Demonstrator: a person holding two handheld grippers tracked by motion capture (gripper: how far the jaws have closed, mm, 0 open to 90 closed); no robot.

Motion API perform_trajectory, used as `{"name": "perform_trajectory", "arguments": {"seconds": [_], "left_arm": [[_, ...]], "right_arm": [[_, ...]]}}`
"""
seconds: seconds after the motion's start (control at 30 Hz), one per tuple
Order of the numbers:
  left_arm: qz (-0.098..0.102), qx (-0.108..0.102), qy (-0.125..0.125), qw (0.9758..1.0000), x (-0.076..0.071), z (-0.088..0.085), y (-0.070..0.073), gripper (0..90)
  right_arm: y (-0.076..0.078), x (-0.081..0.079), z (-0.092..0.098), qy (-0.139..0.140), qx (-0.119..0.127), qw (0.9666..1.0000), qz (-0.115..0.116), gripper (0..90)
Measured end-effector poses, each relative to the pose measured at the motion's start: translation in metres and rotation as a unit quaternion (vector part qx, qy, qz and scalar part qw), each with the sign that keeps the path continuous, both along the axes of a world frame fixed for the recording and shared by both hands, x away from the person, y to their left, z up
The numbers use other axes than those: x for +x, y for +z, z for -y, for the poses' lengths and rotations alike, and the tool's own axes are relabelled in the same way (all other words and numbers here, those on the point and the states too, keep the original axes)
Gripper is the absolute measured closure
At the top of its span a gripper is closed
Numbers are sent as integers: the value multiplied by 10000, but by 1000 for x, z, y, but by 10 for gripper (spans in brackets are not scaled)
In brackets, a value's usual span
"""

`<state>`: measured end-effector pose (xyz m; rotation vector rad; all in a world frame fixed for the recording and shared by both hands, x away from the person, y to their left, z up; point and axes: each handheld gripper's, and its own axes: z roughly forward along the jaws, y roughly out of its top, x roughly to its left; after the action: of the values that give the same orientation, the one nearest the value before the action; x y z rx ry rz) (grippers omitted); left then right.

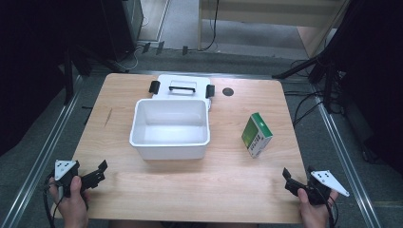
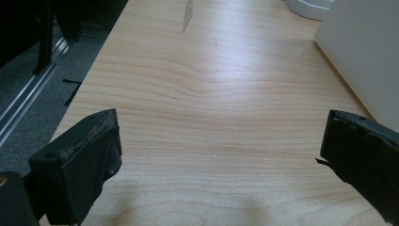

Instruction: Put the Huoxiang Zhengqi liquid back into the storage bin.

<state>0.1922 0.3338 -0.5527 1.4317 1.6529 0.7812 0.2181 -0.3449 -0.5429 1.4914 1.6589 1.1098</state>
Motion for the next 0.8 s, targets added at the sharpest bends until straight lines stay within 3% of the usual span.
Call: {"name": "perform_trajectory", "arguments": {"seconds": [0.27,0.43,0.63,0.8], "left_arm": [[14,20,-7,10000,-1,0,0,0],[-4,43,-4,10000,-1,1,0,0],[6,44,-4,10000,-1,1,0,0],[3,62,2,10000,-1,1,0,0]], "right_arm": [[1,1,-1,9,-58,10000,-56,68],[4,3,1,26,2,9997,-246,72],[10,9,-10,317,-534,9962,-602,72],[22,16,-18,543,-756,9919,-864,72]]}}
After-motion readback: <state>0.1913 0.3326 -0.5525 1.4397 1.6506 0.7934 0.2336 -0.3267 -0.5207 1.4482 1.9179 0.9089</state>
